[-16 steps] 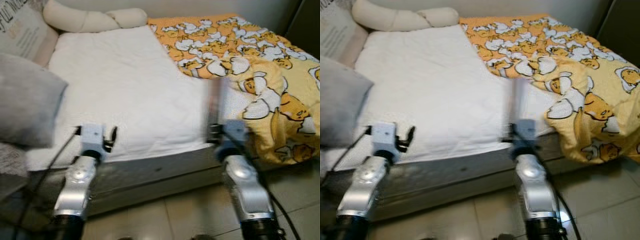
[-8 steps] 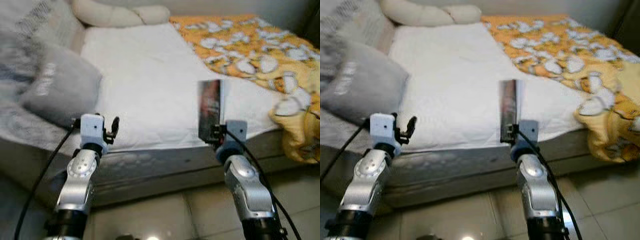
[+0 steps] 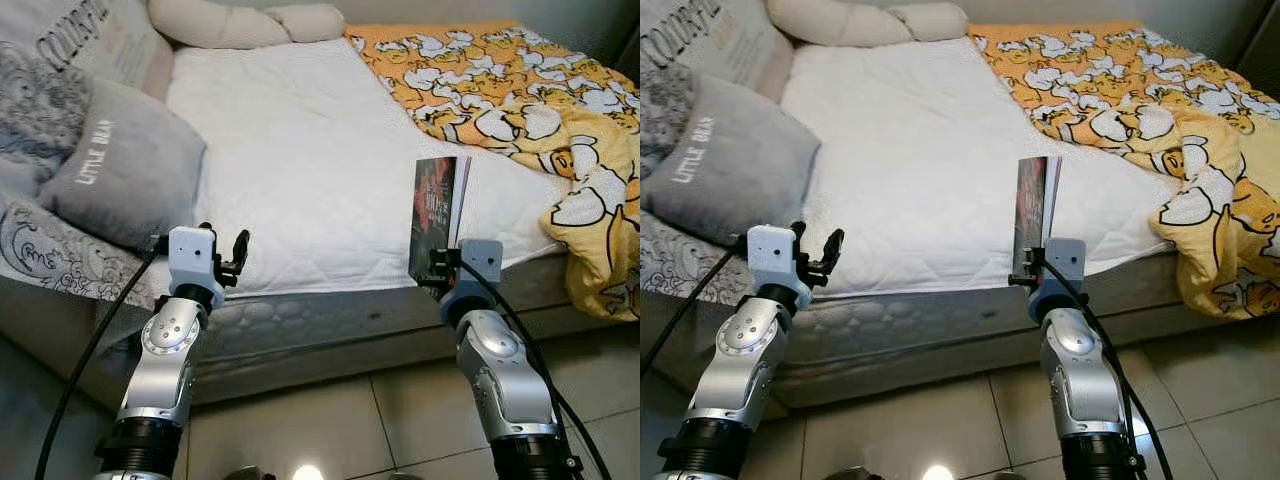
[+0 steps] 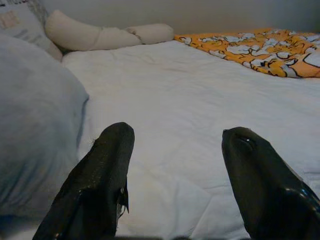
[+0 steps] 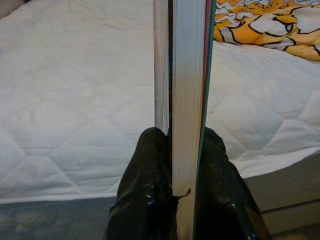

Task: Clean up the room

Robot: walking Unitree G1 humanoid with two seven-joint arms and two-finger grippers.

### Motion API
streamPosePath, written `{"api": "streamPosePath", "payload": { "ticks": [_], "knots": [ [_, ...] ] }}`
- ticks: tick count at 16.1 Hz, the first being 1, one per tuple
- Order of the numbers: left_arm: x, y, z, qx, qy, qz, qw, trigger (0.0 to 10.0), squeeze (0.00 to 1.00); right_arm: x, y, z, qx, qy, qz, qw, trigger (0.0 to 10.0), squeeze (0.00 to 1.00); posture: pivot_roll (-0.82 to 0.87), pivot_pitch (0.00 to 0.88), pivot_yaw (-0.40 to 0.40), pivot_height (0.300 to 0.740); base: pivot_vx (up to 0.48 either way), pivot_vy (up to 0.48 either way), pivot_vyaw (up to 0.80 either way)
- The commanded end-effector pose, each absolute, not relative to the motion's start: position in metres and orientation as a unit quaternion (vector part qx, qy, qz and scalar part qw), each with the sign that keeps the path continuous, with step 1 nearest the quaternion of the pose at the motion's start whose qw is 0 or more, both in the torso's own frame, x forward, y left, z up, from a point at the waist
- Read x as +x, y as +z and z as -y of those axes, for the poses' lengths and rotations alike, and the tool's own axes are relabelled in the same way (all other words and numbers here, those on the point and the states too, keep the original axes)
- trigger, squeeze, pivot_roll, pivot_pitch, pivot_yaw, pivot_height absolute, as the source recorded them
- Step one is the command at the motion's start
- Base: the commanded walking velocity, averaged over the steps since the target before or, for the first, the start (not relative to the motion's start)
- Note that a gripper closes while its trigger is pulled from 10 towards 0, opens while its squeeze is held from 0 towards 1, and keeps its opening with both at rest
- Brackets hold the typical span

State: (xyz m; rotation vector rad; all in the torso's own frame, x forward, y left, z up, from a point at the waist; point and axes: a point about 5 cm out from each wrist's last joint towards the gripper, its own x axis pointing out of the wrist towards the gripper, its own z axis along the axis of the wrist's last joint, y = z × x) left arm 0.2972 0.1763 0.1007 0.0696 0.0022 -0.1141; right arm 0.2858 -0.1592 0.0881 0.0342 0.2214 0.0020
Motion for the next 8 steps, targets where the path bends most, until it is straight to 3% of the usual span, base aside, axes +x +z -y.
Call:
{"api": "streamPosePath", "payload": {
  "ticks": [1, 8],
  "knots": [
    [0.3004, 0.1075, -0.1725, 0.034, -0.071, 0.014, 0.997, 10.0, 0.0, 0.2903, 0.1009, 0.1567, 0.008, 0.013, -0.083, 0.996, 10.0, 0.0, -0.06, 0.0, -0.006, 0.74, 0.326, 0.0, 0.8],
    [0.3007, 0.108, -0.1686, 0.042, -0.089, 0.012, 0.995, 10.0, 0.0, 0.2901, 0.1007, 0.1498, -0.003, 0.034, -0.083, 0.996, 10.0, 0.0, -0.05, 0.0, -0.007, 0.74, 0.37, 0.0, 0.8]
  ]
}}
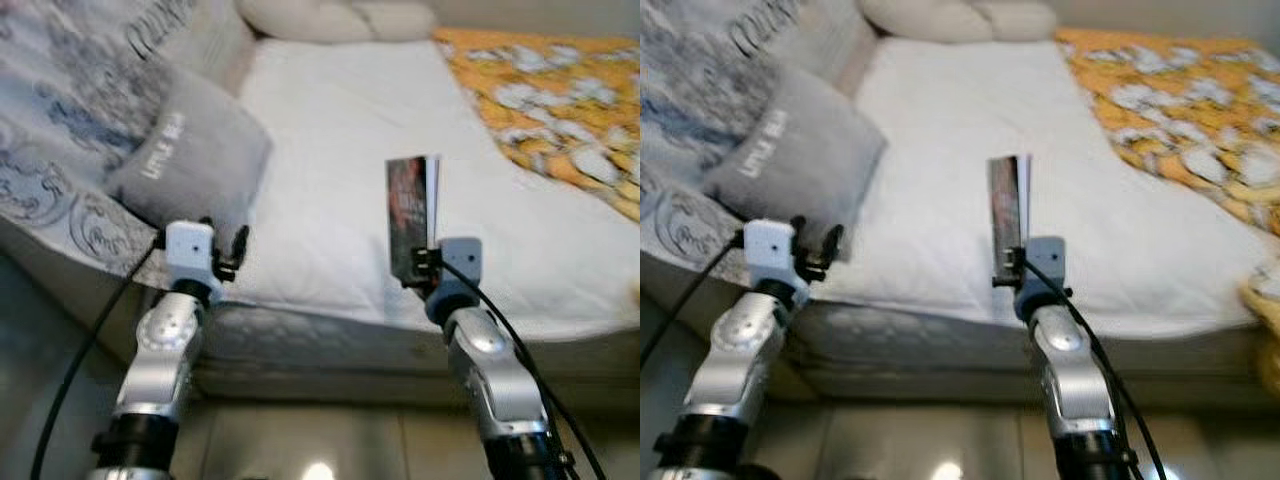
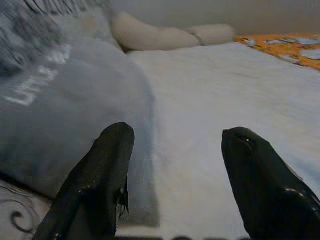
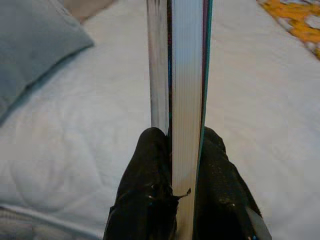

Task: Clean up the room

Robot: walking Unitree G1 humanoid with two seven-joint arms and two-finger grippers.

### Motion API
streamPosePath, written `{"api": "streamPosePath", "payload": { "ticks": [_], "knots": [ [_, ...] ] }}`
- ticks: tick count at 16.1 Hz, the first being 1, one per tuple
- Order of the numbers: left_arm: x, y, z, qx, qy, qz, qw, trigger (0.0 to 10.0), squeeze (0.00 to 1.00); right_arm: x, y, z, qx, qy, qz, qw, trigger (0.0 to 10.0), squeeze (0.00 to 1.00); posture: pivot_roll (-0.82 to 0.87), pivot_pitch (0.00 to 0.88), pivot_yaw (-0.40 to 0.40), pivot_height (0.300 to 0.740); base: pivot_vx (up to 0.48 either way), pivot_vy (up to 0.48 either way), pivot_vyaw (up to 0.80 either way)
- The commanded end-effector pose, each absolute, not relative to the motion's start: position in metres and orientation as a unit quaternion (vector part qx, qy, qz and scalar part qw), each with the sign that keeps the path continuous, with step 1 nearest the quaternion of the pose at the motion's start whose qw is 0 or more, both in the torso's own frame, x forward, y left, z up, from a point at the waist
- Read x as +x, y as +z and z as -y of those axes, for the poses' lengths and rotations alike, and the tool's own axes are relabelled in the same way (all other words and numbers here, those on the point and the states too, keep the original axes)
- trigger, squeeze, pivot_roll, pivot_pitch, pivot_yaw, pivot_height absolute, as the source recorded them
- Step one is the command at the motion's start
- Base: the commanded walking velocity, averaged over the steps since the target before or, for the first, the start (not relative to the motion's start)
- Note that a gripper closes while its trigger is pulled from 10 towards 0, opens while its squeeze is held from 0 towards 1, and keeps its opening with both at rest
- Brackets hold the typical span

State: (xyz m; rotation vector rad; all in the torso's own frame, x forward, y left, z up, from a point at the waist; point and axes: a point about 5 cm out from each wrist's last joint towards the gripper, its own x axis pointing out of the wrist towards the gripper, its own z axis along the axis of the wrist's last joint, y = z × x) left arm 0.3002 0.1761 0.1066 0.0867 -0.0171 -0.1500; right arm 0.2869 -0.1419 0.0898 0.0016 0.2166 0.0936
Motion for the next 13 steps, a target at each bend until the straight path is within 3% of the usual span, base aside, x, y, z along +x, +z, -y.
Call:
{"api": "streamPosePath", "payload": {
  "ticks": [1, 11, 13],
  "knots": [
    [0.3007, 0.1079, -0.1687, 0.043, -0.091, 0.012, 0.995, 10.0, 0.0, 0.2904, 0.1008, 0.1501, -0.005, 0.031, -0.084, 0.996, 10.0, 0.0, -0.05, 0.0, -0.007, 0.74, 0.379, 0.0, 0.8],
    [0.2993, 0.1059, -0.1687, 0.045, -0.098, 0.005, 0.994, 10.0, 0.0, 0.29, 0.1012, 0.1446, -0.013, 0.048, -0.083, 0.995, 10.0, 0.0, -0.05, 0.0, -0.005, 0.74, 0.379, 0.0, 0.0],
    [0.2993, 0.1061, -0.1685, 0.045, -0.099, 0.004, 0.994, 10.0, 0.0, 0.29, 0.1015, 0.1447, -0.014, 0.049, -0.082, 0.995, 10.0, 0.0, -0.05, 0.0, -0.004, 0.74, 0.379, 0.0, 0.8]
  ]
}}
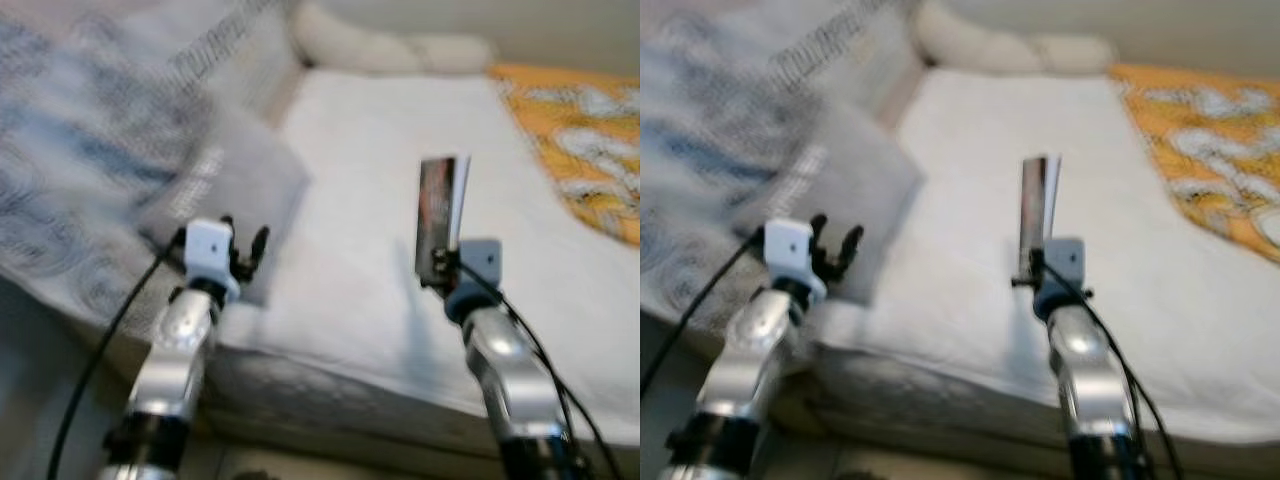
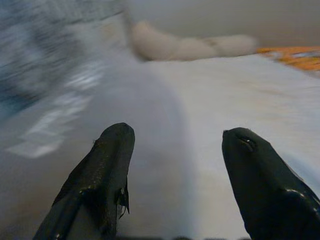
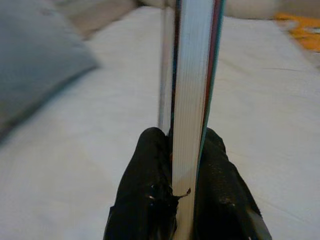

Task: Clean up the room

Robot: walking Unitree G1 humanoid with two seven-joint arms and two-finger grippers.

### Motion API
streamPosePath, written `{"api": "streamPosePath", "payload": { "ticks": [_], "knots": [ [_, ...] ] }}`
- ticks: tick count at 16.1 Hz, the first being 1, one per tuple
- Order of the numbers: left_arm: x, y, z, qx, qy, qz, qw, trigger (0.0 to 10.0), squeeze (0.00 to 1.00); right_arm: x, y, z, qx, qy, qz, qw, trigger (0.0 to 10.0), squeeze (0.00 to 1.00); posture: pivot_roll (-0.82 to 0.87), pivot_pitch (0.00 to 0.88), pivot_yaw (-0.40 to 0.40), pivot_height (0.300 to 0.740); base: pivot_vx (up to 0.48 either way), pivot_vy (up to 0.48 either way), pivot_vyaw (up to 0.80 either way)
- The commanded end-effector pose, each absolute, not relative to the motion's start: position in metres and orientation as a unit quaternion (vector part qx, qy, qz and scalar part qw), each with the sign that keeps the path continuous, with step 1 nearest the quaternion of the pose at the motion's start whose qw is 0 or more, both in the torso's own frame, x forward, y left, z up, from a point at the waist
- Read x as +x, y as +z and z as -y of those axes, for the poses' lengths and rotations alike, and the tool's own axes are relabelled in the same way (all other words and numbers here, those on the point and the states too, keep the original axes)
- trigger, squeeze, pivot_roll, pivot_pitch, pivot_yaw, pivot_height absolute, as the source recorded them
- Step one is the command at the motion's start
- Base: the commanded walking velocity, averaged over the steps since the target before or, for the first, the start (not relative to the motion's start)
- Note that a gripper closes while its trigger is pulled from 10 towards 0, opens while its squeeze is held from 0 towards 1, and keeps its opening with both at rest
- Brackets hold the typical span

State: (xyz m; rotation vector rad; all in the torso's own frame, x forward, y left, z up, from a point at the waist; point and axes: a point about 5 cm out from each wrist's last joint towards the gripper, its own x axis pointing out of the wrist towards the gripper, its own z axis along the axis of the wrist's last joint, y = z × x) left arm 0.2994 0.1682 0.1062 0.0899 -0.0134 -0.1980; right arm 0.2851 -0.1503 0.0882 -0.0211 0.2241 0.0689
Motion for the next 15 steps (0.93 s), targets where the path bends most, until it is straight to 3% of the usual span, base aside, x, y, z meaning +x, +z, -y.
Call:
{"api": "streamPosePath", "payload": {
  "ticks": [1, 9, 14, 15],
  "knots": [
    [0.3, 0.106, -0.169, 0.046, -0.099, 0.005, 0.994, 10.0, 0.0, 0.29, 0.101, 0.145, -0.006, 0.048, -0.084, 0.995, 10.0, 0.0, -0.05, 0.0, -0.004, 0.74, 0.379, 0.0, 0.0],
    [0.3, 0.108, -0.171, 0.057, -0.099, 0.003, 0.993, 10.0, 0.0, 0.291, 0.107, 0.137, -0.002, 0.075, -0.076, 0.994, 10.0, 0.0, -0.06, 0.0, 0.004, 0.74, 0.342, 0.0, 0.0],
    [0.287, 0.109, -0.168, 0.085, -0.155, -0.003, 0.984, 10.0, 0.0, 0.287, 0.108, 0.146, 0.027, 0.052, -0.094, 0.994, 10.0, 0.0, -0.06, 0.0, 0.009, 0.74, 0.0, 0.0, 0.0],
    [0.282, 0.104, -0.167, 0.111, -0.192, -0.018, 0.975, 10.0, 0.0, 0.302, 0.102, 0.141, 0.063, 0.072, -0.127, 0.987, 10.0, 0.0, -0.05, 0.0, 0.002, 0.74, 0.0, 0.0, 0.0]
  ]
}}
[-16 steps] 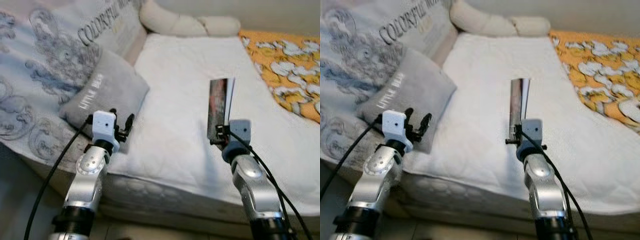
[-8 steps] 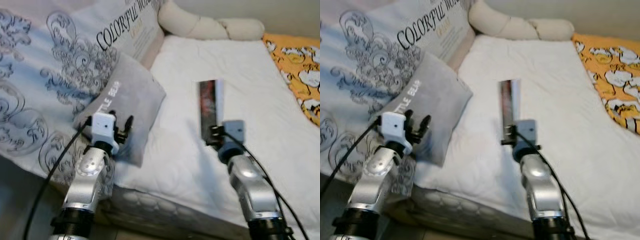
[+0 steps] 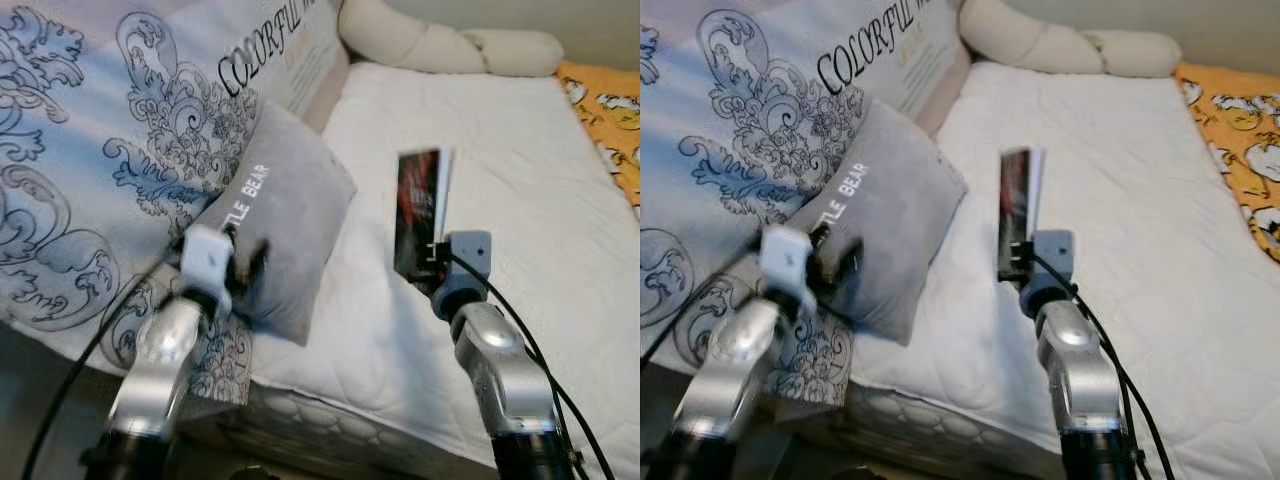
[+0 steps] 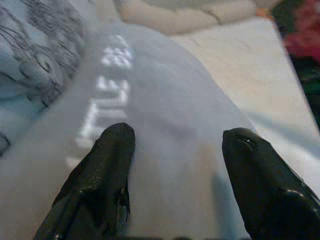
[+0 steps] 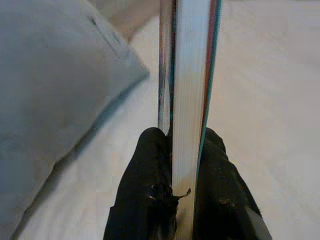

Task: Clean up the room

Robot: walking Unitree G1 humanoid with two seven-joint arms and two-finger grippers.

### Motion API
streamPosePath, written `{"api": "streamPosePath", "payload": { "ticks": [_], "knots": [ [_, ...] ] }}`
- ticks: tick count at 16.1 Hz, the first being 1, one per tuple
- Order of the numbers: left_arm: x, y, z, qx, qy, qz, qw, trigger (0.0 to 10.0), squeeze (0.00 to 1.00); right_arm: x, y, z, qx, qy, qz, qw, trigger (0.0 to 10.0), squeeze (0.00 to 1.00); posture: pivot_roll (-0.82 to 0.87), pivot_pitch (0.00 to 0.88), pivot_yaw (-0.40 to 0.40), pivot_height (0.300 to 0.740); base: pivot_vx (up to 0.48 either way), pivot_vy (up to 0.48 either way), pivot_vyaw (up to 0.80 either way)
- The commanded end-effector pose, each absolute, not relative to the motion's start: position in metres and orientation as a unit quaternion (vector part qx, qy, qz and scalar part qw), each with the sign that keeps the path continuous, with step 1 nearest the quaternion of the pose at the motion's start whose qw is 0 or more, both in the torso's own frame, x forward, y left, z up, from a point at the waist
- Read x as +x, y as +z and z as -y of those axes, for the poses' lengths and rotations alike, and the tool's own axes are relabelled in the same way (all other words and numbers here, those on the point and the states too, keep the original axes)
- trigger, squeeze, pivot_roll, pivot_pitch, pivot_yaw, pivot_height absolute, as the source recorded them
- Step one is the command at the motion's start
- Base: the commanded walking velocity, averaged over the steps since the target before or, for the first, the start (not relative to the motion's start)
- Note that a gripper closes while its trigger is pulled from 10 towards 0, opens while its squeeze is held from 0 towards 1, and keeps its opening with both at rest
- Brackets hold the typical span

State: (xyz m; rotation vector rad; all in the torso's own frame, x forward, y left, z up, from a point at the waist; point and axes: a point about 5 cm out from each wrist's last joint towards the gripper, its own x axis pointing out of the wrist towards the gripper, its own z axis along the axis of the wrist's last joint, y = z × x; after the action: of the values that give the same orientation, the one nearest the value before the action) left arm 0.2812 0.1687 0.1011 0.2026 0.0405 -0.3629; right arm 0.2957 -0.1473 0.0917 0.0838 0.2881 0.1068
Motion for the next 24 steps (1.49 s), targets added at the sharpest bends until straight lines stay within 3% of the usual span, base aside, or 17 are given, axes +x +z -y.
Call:
{"api": "streamPosePath", "payload": {
  "ticks": [1, 5, 7, 9, 13, 17, 18, 19, 20, 24],
  "knots": [
    [0.282, 0.104, -0.167, 0.113, -0.197, -0.02, 0.974, 10.0, 0.0, 0.305, 0.103, 0.141, 0.068, 0.073, -0.131, 0.986, 10.0, 0.0, -0.04, 0.0, -0.004, 0.74, 0.0, 0.0, 0.0],
    [0.286, 0.111, -0.173, 0.153, -0.279, -0.051, 0.947, 10.0, 0.0, 0.344, 0.102, 0.148, 0.112, 0.073, -0.189, 0.973, 10.0, 0.0, -0.01, 0.0, -0.026, 0.74, 0.0, 0.0, 0.0],
    [0.288, 0.114, -0.177, 0.176, -0.341, -0.079, 0.92, 10.0, 0.0, 0.359, 0.098, 0.14, 0.212, 0.108, -0.257, 0.937, 10.0, 0.0, -0.02, 0.0, -0.017, 0.74, 0.0, 0.0, 0.0],
    [0.285, 0.115, -0.175, 0.171, -0.387, -0.103, 0.9, 10.0, 0.0, 0.359, 0.088, 0.14, 0.218, 0.107, -0.314, 0.918, 10.0, 0.0, -0.02, 0.0, -0.015, 0.74, 0.0, 0.0, 0.0],
    [0.263, 0.109, -0.166, 0.147, -0.496, -0.174, 0.838, 10.0, 0.0, 0.36, 0.08, 0.145, 0.285, 0.09, -0.345, 0.89, 10.0, 0.0, -0.02, 0.0, -0.02, 0.74, 0.0, 0.0, 0.0],
    [0.264, 0.107, -0.166, 0.156, -0.505, -0.193, 0.827, 10.0, 0.0, 0.352, 0.065, 0.153, 0.281, 0.07, -0.378, 0.88, 10.0, 0.0, -0.01, 0.0, -0.026, 0.74, 0.0, 0.0, 0.0],
    [0.263, 0.108, -0.165, 0.154, -0.507, -0.194, 0.826, 10.0, 0.0, 0.351, 0.064, 0.154, 0.283, 0.067, -0.38, 0.878, 10.0, 0.12, -0.01, 0.0, -0.021, 0.74, 0.0, 0.0, 0.0],
    [0.262, 0.11, -0.165, 0.154, -0.511, -0.197, 0.823, 10.0, 0.0, 0.349, 0.06, 0.161, 0.275, 0.048, -0.383, 0.881, 10.0, 0.75, 0.0, 0.0, -0.012, 0.74, 0.0, 0.0, 0.0],
    [0.262, 0.111, -0.166, 0.156, -0.512, -0.199, 0.821, 10.0, 0.0, 0.349, 0.06, 0.166, 0.267, 0.037, -0.377, 0.886, 10.0, 1.0, 0.0, 0.0, -0.01, 0.74, 0.0, 0.0, 0.0],
    [0.263, 0.11, -0.164, 0.163, -0.51, -0.197, 0.821, 10.0, 0.0, 0.35, 0.06, 0.188, 0.268, -0.016, -0.348, 0.898, 10.0, 1.0, 0.0, 0.0, 0.001, 0.74, 0.0, 0.0, 0.0]
  ]
}}
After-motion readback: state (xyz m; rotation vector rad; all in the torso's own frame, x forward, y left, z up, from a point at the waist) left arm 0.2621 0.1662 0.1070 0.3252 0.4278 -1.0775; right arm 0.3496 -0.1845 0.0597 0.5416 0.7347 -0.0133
